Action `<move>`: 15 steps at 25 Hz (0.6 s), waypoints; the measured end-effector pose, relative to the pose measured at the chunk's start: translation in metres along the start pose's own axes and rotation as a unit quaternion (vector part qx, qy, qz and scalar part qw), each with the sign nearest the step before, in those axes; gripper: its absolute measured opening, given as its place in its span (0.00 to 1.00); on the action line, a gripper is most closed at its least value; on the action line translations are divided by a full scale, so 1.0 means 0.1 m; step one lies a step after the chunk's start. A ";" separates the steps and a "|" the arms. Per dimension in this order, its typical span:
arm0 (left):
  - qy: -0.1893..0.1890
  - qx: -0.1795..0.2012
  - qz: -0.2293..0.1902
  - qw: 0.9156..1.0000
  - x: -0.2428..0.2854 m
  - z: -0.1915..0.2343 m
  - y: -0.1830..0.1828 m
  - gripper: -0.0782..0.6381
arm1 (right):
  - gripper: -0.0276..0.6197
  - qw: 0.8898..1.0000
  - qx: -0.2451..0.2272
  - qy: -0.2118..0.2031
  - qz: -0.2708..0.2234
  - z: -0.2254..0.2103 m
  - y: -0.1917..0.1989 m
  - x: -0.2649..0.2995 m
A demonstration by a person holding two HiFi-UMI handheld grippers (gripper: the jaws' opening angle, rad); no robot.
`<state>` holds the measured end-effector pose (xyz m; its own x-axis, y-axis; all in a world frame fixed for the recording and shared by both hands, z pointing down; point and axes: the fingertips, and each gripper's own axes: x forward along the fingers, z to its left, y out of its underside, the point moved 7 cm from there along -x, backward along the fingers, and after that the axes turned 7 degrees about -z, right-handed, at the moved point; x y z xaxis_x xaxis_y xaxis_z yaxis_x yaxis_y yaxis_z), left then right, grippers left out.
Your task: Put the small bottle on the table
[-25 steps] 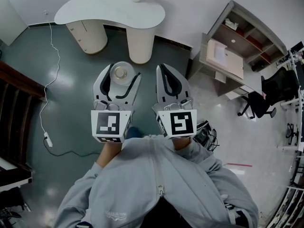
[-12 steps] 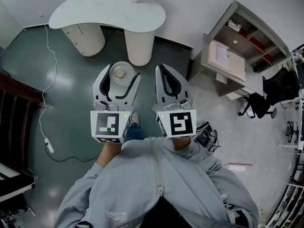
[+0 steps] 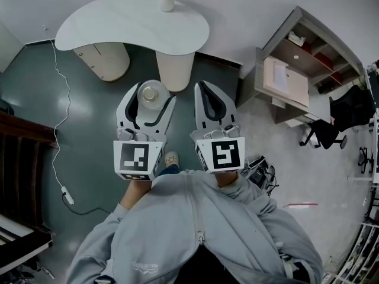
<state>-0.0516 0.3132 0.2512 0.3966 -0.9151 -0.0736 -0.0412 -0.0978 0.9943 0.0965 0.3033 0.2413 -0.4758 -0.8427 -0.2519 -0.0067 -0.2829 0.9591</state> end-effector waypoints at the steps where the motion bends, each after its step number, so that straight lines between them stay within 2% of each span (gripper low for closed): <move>1: 0.003 -0.001 0.000 1.000 0.06 0.06 0.00 0.57 | 0.08 1.000 -0.001 0.002 0.001 0.00 0.02 0.07; 15: 0.043 -0.009 -0.002 0.999 0.61 0.50 0.14 0.57 | 0.08 0.999 -0.015 0.027 0.015 -0.08 0.28 0.67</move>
<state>-0.0742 0.2364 0.2566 0.4740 -0.8776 -0.0722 -0.0234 -0.0945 0.9952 0.0717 0.2354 0.2502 -0.4278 -0.8741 -0.2302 0.0333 -0.2698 0.9623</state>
